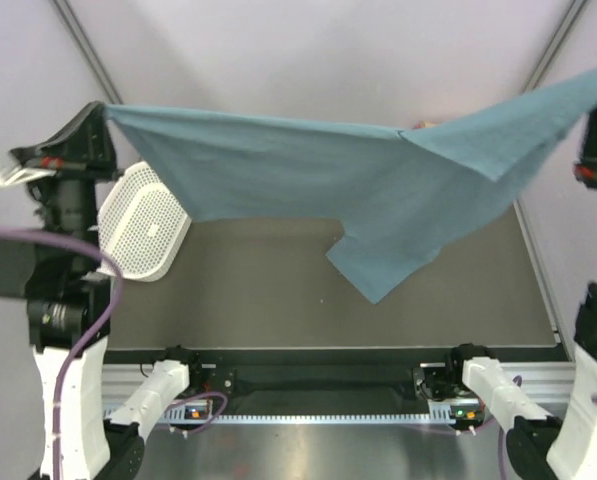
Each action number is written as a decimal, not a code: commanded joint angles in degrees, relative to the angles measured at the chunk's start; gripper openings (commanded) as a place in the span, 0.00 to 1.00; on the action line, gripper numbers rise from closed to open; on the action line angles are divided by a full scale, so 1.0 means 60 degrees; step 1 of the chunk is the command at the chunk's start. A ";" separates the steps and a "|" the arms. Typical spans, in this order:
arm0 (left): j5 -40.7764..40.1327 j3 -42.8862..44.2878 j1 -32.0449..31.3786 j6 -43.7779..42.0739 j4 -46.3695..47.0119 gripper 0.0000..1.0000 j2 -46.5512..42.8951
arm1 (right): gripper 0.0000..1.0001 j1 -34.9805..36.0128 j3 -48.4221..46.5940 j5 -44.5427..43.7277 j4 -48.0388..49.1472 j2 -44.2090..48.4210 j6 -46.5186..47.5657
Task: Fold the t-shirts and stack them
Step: Flatten the tshirt out
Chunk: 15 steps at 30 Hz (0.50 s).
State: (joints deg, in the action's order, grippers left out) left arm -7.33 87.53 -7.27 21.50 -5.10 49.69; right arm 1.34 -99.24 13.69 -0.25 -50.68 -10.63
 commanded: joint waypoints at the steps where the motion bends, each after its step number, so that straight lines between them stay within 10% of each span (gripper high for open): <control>1: -0.0038 0.0616 0.0039 -0.0008 -0.0203 0.00 -0.0444 | 0.00 -0.0121 -0.0641 0.0047 0.0101 0.0461 -0.0146; 15: -0.0433 0.1087 0.0039 -0.0419 -0.0044 0.00 -0.1207 | 0.00 -0.0107 -0.1420 0.0325 0.0525 0.0727 -0.0572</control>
State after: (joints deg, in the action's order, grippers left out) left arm -8.14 95.74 -7.27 20.36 -7.16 40.97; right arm 1.34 -109.69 15.94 1.54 -43.72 -13.37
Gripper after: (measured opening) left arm 0.035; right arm 0.020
